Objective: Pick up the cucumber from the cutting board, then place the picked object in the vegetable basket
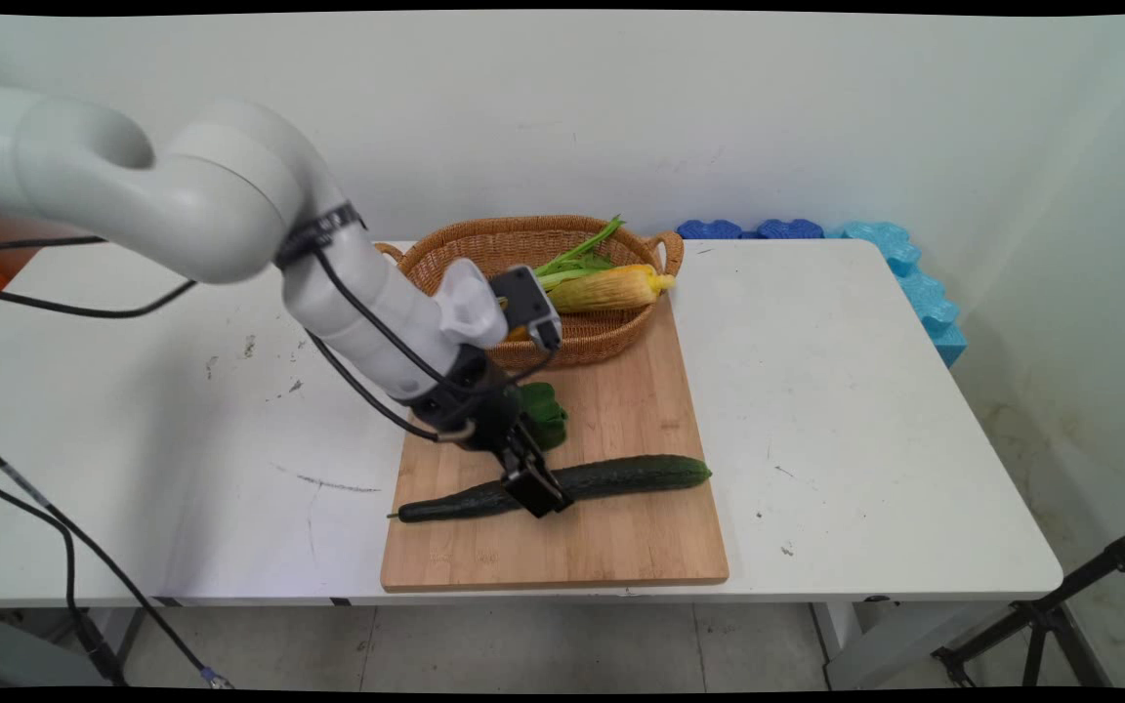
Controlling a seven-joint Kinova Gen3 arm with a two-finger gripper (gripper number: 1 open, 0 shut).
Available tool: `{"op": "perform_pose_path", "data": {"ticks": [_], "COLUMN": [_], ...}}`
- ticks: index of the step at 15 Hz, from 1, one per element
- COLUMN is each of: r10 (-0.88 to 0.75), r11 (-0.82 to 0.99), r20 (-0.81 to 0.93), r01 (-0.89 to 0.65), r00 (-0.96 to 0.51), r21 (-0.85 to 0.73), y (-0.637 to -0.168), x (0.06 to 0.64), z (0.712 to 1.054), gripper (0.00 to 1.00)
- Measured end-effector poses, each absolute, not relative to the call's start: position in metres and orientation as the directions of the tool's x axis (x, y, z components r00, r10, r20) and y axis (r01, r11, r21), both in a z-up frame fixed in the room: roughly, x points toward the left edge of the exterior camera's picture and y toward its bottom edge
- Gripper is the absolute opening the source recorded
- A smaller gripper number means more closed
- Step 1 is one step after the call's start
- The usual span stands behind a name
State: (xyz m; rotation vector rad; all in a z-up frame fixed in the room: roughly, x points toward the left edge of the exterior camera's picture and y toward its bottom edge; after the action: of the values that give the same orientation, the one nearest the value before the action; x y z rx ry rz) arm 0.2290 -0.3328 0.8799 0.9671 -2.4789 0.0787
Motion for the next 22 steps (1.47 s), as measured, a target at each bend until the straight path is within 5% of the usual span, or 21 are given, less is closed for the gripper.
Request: {"op": "perform_pose_path", "data": {"ticks": [13,14,22], "r10": [-0.571,-0.567,-0.532], "r11": [0.787,0.790,0.806], "r20": [0.424,0.425,0.446], "r01": [-0.615,-0.613,-0.591], "r00": [-0.703,-0.706,-0.720], "r21": [0.040,0.035,0.007], "y": [-0.344,-0.344,-0.344], "x": [0.206,0.205,0.196], "z": [0.830,0.828,0.828], "gripper": [1.00,0.00,0.00]}}
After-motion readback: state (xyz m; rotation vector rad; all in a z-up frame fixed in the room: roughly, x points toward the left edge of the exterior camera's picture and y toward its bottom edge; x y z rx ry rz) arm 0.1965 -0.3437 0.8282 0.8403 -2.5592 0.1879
